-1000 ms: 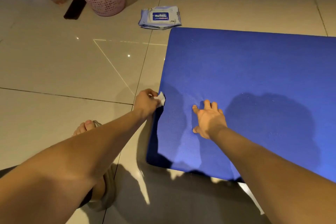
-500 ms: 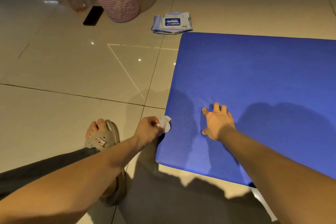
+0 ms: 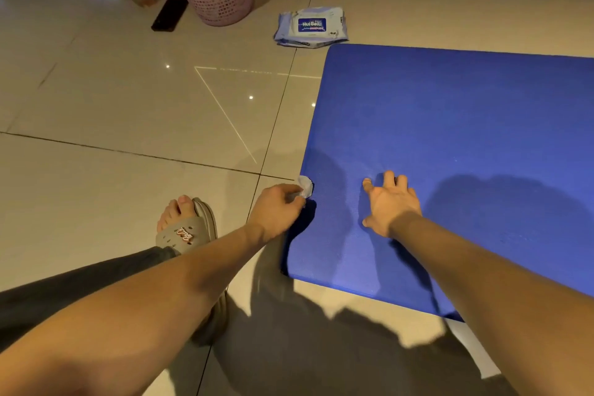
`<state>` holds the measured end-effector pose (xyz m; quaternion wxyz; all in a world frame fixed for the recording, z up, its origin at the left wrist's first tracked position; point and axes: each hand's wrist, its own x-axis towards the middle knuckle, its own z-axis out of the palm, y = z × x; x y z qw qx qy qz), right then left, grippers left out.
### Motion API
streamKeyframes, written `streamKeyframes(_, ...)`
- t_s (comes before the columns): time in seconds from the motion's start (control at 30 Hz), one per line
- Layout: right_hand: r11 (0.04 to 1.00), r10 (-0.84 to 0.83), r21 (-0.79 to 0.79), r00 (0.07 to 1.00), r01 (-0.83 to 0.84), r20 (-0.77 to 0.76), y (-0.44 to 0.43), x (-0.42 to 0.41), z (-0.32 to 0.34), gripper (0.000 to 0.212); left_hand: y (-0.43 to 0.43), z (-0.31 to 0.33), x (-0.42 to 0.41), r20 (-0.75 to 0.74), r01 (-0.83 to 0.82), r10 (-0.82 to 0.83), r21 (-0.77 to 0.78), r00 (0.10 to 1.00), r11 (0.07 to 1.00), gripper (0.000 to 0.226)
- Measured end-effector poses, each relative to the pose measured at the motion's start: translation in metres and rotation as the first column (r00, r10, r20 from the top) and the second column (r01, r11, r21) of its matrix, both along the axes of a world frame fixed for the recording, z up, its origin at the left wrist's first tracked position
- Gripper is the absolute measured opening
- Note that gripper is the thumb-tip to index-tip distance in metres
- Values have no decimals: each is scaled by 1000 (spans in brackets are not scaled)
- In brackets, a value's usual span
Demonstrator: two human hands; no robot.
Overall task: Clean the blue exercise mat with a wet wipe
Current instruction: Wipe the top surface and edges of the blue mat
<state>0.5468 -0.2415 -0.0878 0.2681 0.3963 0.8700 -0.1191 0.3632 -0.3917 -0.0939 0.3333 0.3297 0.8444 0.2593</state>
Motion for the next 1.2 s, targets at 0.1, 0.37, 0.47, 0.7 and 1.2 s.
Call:
streamKeyframes(0.1,1000,3,-16,1000,-3,2,1,0,1,91,20,-2,-4,33,-179,178,24,984,984,31)
streamKeyframes(0.37,1000,9,-14,1000,-9,-11,-1,4,-6,92,26,-12,-6,134,-384,383,-17,914,923,17)
streamKeyframes(0.47,1000,2,-25,1000,-3,-19,-1,4,-5,93,-4,-8,17,197,-414,407,-6,892,910,15)
streamKeyframes(0.7,1000,-3,-13,1000,2,-21,-3,3,-6,91,-46,-4,49,238,-601,592,-40,770,798,14)
streamKeyframes(1.2,1000,-13,-25,998,11,-65,-6,9,-7,92,-58,-14,29,260,-414,407,-31,876,910,41)
